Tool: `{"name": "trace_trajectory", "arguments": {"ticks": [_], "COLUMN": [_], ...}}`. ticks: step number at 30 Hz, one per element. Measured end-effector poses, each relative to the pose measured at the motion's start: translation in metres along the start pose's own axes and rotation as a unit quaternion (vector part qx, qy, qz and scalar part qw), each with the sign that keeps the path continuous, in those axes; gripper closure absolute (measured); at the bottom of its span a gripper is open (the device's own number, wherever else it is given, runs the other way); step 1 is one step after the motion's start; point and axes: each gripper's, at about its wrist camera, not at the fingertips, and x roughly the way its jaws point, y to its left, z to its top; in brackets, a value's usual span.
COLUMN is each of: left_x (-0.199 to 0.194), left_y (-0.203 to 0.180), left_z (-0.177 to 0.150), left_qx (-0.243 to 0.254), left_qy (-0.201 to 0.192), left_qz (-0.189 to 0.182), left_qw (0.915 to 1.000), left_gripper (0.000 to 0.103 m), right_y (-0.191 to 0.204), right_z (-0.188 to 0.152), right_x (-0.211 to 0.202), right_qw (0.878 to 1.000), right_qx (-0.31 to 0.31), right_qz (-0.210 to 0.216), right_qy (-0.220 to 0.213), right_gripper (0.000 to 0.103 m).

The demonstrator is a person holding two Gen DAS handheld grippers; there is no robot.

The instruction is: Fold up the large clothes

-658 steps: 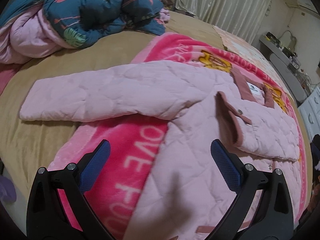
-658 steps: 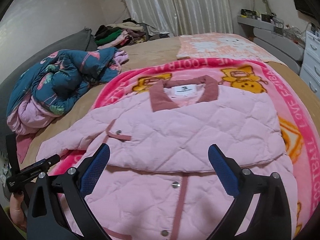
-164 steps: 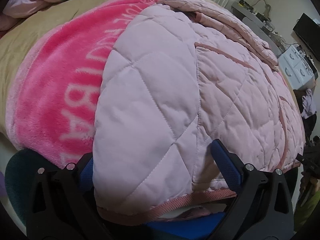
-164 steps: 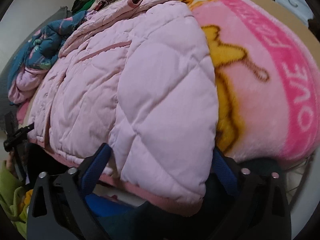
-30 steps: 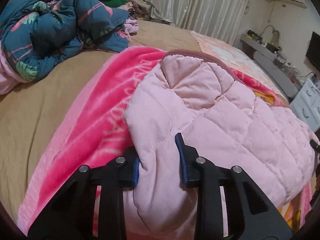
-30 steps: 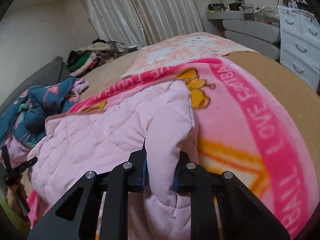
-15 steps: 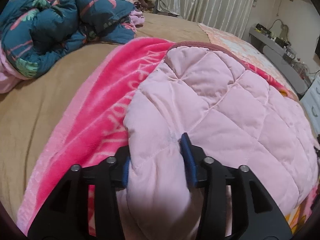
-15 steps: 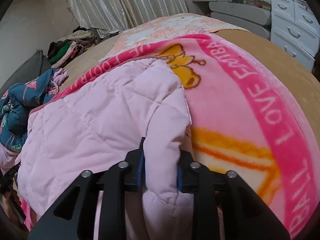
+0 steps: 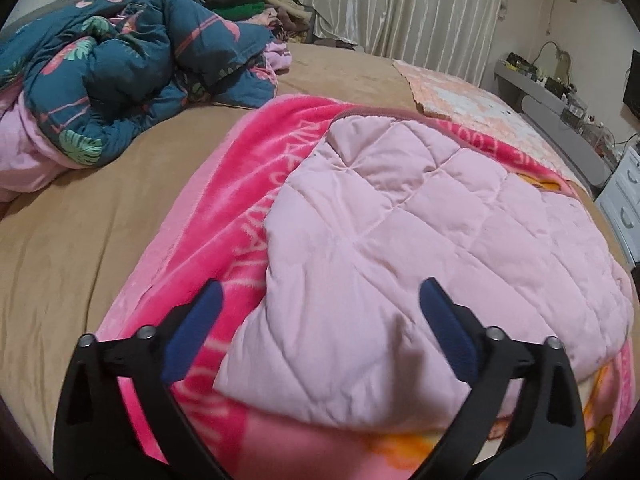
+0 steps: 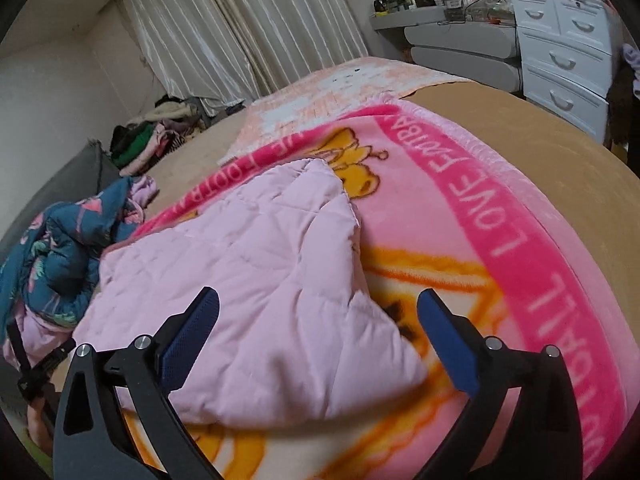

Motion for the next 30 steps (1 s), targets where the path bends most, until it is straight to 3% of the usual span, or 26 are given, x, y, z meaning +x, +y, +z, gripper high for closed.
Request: {"name": "trace_trajectory", "arguments": {"ticks": [8,24,28,30], "left_x": [-0.025,-0.017,-0.014,-0.009], "left_y": [-0.006,0.0,0.002,0.007], "left_z": [-0.019,-0.066,-0.074,-0.076], "left_qx": [0.008,-0.017,-0.034,-0.065], "left_qy": [0.005,0.056,0.065,0.078], "left_qz": [0.003,-0.001,-0.013,-0.039], "left_qw": [0.9999,0.9983,0.9972,0.9941], "left_gripper": [0.009,0.009,0.009,0.009], "right_y": [0.004,-0.003,-0.005,-0.006], "right_z": [-0.027,-0.075,-0.083,-0.086], "right_x": [-0.025,-0.02,-0.016,-0.012], "right_qw": [1.0,0.999,0.999,0.998], "right_qx": [0.001,0.024,0.03,0.039], "right_qz": [0.009,-0.003,-0.01,-0.009], "right_qy": [0.002,0.032,0.036,0.039], "right_gripper": [0.004,0.004,0.004,0.004]}}
